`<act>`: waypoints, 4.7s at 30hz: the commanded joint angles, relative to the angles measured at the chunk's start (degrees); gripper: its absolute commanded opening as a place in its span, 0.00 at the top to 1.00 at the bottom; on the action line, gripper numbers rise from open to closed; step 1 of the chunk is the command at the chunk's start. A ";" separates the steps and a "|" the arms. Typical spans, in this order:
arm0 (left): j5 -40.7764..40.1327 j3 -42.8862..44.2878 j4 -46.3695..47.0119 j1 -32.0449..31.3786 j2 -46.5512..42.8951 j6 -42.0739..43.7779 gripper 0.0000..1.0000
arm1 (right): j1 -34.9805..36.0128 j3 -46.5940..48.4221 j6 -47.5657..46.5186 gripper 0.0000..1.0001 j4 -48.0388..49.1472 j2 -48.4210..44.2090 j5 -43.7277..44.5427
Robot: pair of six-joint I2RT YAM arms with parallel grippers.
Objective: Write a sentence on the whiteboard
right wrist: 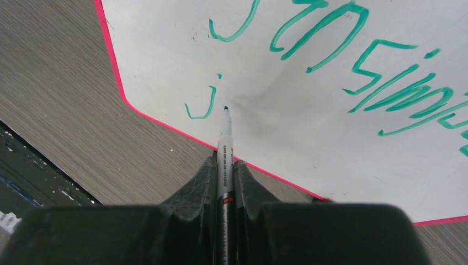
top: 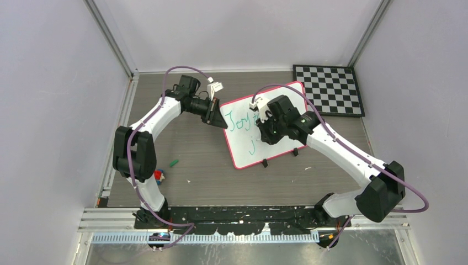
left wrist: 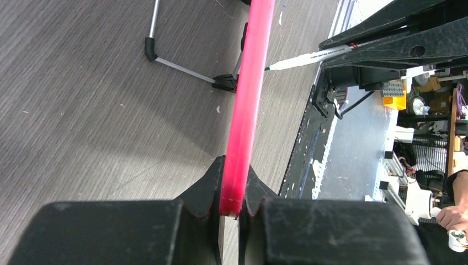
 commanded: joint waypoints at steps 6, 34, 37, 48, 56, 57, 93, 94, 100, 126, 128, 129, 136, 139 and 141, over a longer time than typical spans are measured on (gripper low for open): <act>-1.17 1.08 1.23 -0.08 -0.50 0.84 1.00 | -0.07 -0.28 0.70 1.00 3.65 0.87 3.45; -1.44 0.97 0.48 -0.08 -1.02 1.69 1.00 | -0.07 -2.46 -1.50 1.00 2.99 3.47 3.32; -1.57 0.97 0.37 -0.08 -0.99 1.79 1.00 | -0.45 -2.32 -2.24 1.00 2.03 2.83 4.44; -1.35 0.88 0.72 -0.08 -0.77 1.42 1.00 | -2.30 1.45 -2.21 1.00 1.22 2.26 4.97; -1.39 0.83 0.74 -0.08 -1.21 1.53 1.00 | -2.28 3.14 -1.67 1.00 1.97 3.34 6.84; -1.42 0.81 0.72 -0.08 -1.21 1.53 1.00 | -2.21 3.34 -1.56 1.00 1.99 3.45 6.68; -1.39 0.45 0.66 -0.08 -1.34 1.82 1.00 | -0.43 5.06 2.00 1.00 0.92 1.86 -2.61; -1.44 0.47 0.67 -0.08 -1.30 1.83 1.00 | -0.85 5.04 2.14 1.00 0.30 1.22 -3.73; -1.35 0.73 0.64 -0.12 -1.21 1.77 1.00 | -4.53 3.10 1.08 1.00 -1.52 -1.18 -5.06; -1.27 0.44 0.97 -0.08 -1.37 1.53 1.00 | -6.55 -0.49 0.96 1.00 3.31 1.59 -0.46; -1.27 0.29 0.94 -0.08 -1.43 1.57 1.00 | -6.60 -0.40 1.09 1.00 3.48 1.92 1.15; -1.27 0.31 1.01 -0.08 -1.47 1.56 1.00 | -6.58 -0.46 1.17 1.00 3.48 1.98 2.10; -1.28 0.29 1.05 -0.08 -1.39 1.61 1.00 | -7.15 -1.82 1.04 1.00 2.56 0.96 3.42; -1.17 0.34 1.12 -0.08 -1.15 1.61 1.00 | -7.26 -2.43 0.63 1.00 2.30 0.52 3.12; -1.18 0.38 1.07 -0.08 -1.11 1.54 1.00 | -7.28 -2.84 0.38 1.00 2.07 0.40 2.53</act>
